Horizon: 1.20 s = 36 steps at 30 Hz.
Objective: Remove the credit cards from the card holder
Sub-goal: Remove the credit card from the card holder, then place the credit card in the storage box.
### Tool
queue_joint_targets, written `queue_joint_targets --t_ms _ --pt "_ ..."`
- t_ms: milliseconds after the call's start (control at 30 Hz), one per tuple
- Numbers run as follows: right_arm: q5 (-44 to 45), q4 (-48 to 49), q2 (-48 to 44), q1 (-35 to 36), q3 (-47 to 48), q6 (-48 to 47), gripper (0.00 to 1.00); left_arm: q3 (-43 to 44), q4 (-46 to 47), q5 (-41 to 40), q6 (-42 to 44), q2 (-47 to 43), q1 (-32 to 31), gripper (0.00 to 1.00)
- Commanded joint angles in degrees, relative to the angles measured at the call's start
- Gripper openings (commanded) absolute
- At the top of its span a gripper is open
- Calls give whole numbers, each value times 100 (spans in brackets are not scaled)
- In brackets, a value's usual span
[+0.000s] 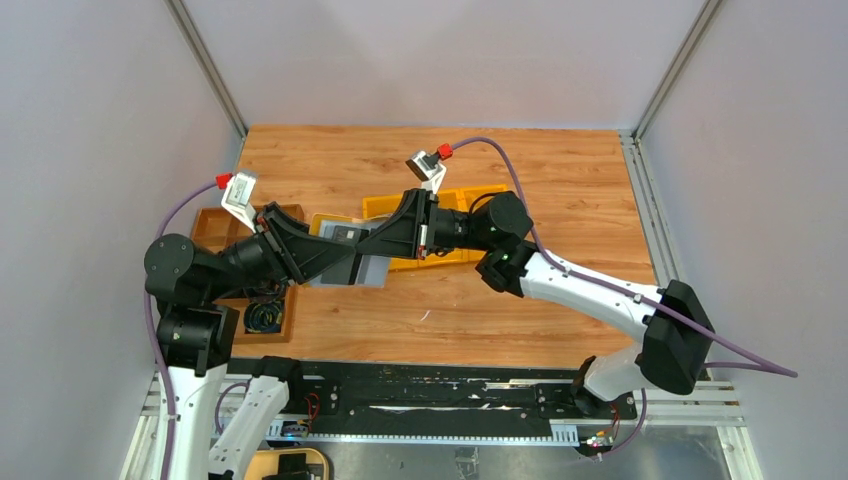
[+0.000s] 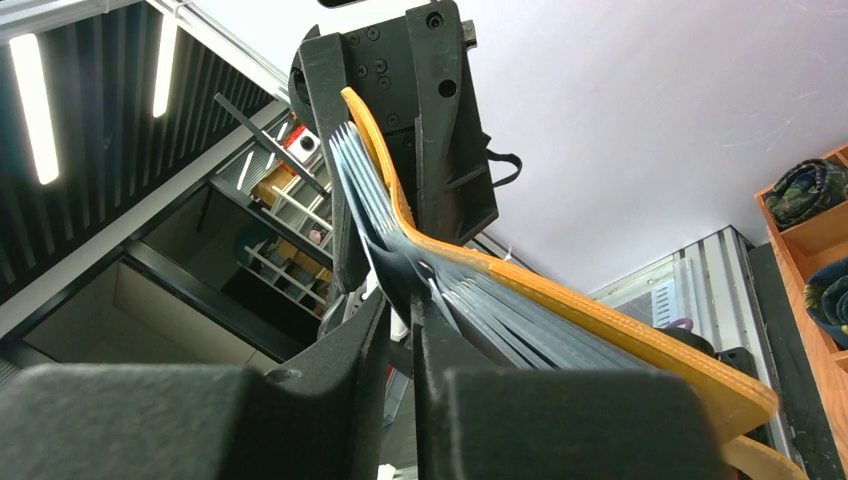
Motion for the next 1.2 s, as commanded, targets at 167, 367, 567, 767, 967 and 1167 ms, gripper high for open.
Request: queue_joint_targets --t_ms 167,367,567,767,967,1167 --pt "-76 373 -27 72 -40 90 3 -13 155 406 -224 2 -50 21" --pt "-52 416 -257 -90 -358 126 0 3 137 389 -205 1 -46 19" --pt "28 -474 -701 -272 -574 -466 0 134 48 341 -64 36 -46 19" --pt "-41 -1124 -901 -307 -530 -904 0 267 -322 67 400 69 -46 11" --pt "-120 -1874 -1267 -669 -594 -1299 0 787 -1616 -811 2267 107 -46 0" --pt "-322 -3441 -1544 -1530 -471 -2054 0 1089 -2802 -1566 3937 141 -46 0"
